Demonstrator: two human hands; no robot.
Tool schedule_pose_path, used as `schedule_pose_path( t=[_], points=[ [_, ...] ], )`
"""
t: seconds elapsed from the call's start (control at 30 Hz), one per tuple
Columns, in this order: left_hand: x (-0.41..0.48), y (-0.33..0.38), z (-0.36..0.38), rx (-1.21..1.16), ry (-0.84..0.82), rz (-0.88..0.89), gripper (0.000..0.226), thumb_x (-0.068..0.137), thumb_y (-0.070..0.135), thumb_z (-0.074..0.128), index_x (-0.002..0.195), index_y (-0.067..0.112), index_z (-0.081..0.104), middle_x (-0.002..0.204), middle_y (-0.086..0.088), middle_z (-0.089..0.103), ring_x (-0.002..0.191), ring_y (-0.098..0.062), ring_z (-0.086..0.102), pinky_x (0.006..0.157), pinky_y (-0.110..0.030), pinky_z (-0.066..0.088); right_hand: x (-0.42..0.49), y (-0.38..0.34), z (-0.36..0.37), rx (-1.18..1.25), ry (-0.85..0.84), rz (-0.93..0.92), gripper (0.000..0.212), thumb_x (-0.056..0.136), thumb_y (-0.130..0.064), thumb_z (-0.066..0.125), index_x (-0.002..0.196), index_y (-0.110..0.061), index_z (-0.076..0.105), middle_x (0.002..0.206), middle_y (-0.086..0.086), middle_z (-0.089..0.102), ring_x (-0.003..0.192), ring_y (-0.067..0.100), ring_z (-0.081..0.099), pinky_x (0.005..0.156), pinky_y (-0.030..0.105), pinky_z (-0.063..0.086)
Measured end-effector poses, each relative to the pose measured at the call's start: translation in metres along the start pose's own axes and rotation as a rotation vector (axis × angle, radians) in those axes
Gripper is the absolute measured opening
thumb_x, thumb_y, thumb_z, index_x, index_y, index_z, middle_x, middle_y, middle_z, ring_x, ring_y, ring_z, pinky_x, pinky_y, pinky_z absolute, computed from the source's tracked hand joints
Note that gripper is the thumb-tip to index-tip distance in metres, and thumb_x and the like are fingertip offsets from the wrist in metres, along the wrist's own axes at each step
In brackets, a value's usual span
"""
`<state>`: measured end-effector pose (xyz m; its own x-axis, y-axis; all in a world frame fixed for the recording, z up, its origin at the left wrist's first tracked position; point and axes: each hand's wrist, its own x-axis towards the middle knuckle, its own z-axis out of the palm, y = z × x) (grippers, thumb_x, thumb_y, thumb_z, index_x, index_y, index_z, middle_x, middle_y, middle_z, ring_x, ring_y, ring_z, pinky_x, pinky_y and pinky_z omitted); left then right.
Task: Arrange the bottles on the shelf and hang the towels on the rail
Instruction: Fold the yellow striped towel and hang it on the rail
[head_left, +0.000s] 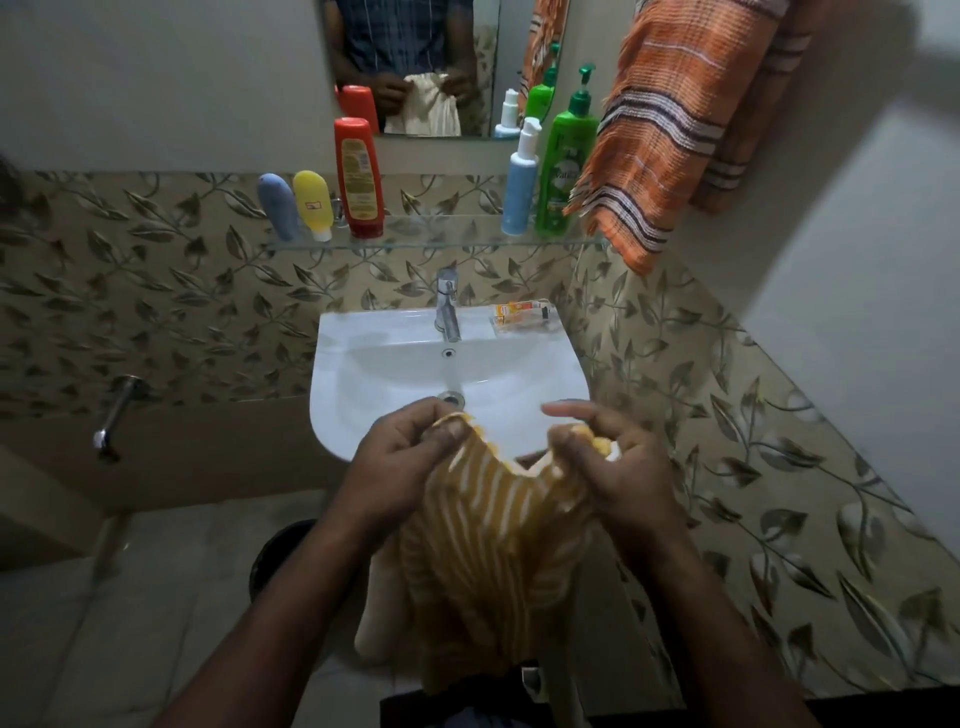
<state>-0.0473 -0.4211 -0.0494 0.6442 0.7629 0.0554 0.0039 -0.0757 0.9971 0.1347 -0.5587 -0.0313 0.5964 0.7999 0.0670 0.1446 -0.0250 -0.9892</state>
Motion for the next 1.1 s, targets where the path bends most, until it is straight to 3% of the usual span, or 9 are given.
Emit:
schedule_pose_path(
  t=[0.07,0.13,0.3,0.5,0.6,0.7,0.83,0.97,1.1],
  points=[
    [0.0,0.004,0.009,0.111,-0.023,0.074,0.011,0.096,0.025,0.074,0.086,0.022,0.075,0.084,0.001,0.074,0.077,-0.014,0.068,0.071,-0.032,0.055,-0.008,0.004,0.016,-0.163,-0.167,0.024,0.044,0.068,-0.048,0.085,0.11,-0.033,0.081,0.096,-0.001,0.08,0.085,0.009,0.074,0.071,0.024,0.059],
    [0.002,0.005,0.017,0.21,-0.019,0.108,0.012,0.086,0.038,0.079,0.083,0.027,0.074,0.079,-0.002,0.071,0.071,-0.018,0.064,0.067,-0.038,0.053,-0.01,0.006,0.027,-0.303,-0.251,-0.01,0.042,0.067,-0.054,0.082,0.102,-0.03,0.082,0.09,-0.007,0.08,0.083,0.011,0.075,0.074,0.038,0.063],
    [0.002,0.006,0.012,0.12,-0.117,0.023,0.02,0.087,0.042,0.082,0.08,0.025,0.073,0.071,-0.002,0.065,0.068,-0.011,0.058,0.066,-0.035,0.044,0.003,0.002,0.006,-0.172,-0.125,-0.136,0.006,0.086,-0.02,0.081,0.082,-0.016,0.078,0.076,0.001,0.072,0.072,0.009,0.065,0.067,0.033,0.052],
    [-0.015,0.003,0.006,0.022,-0.129,-0.037,0.008,0.097,0.015,0.073,0.093,0.021,0.076,0.089,0.005,0.074,0.085,-0.012,0.07,0.075,-0.028,0.052,0.014,0.011,-0.028,0.065,0.292,-0.099,0.016,0.084,-0.004,0.076,0.099,-0.01,0.078,0.101,0.012,0.077,0.091,0.027,0.073,0.08,0.039,0.059],
    [-0.014,0.007,0.006,-0.031,-0.02,0.018,0.015,0.099,0.017,0.069,0.09,0.026,0.076,0.095,0.008,0.073,0.091,-0.008,0.068,0.077,-0.021,0.052,0.002,0.009,-0.021,0.038,0.235,-0.041,0.023,0.085,0.003,0.08,0.102,-0.009,0.071,0.093,0.01,0.074,0.077,0.013,0.069,0.068,0.031,0.056],
    [-0.012,0.009,0.008,0.045,0.022,0.104,0.014,0.097,0.017,0.073,0.088,0.025,0.08,0.094,0.008,0.077,0.09,-0.007,0.07,0.081,-0.022,0.054,-0.014,0.009,-0.001,-0.042,0.025,-0.015,0.035,0.08,-0.013,0.089,0.11,-0.025,0.076,0.091,-0.014,0.076,0.081,0.003,0.069,0.07,0.023,0.058],
    [-0.013,0.009,0.014,0.221,-0.055,0.167,0.013,0.095,0.036,0.074,0.086,0.029,0.08,0.084,0.006,0.078,0.081,-0.014,0.073,0.074,-0.038,0.058,-0.023,0.008,0.018,-0.249,-0.188,-0.051,0.03,0.077,-0.038,0.091,0.105,-0.03,0.083,0.093,-0.013,0.08,0.088,0.011,0.075,0.079,0.038,0.063],
    [-0.009,0.0,0.012,0.223,0.045,0.105,0.016,0.09,0.041,0.079,0.084,0.027,0.073,0.058,0.013,0.057,0.056,-0.007,0.05,0.058,-0.031,0.041,-0.015,0.005,0.005,-0.169,-0.058,-0.095,0.009,0.089,-0.022,0.083,0.082,-0.016,0.082,0.081,-0.001,0.078,0.076,0.014,0.073,0.072,0.035,0.058],
    [-0.007,-0.007,0.01,0.301,-0.01,0.094,0.012,0.088,0.044,0.074,0.086,0.033,0.074,0.069,0.015,0.063,0.059,-0.004,0.053,0.062,-0.027,0.043,-0.009,0.002,-0.013,-0.081,0.064,-0.142,0.016,0.081,-0.026,0.083,0.079,-0.011,0.079,0.09,0.001,0.074,0.084,0.014,0.07,0.078,0.028,0.054]
  ],
)
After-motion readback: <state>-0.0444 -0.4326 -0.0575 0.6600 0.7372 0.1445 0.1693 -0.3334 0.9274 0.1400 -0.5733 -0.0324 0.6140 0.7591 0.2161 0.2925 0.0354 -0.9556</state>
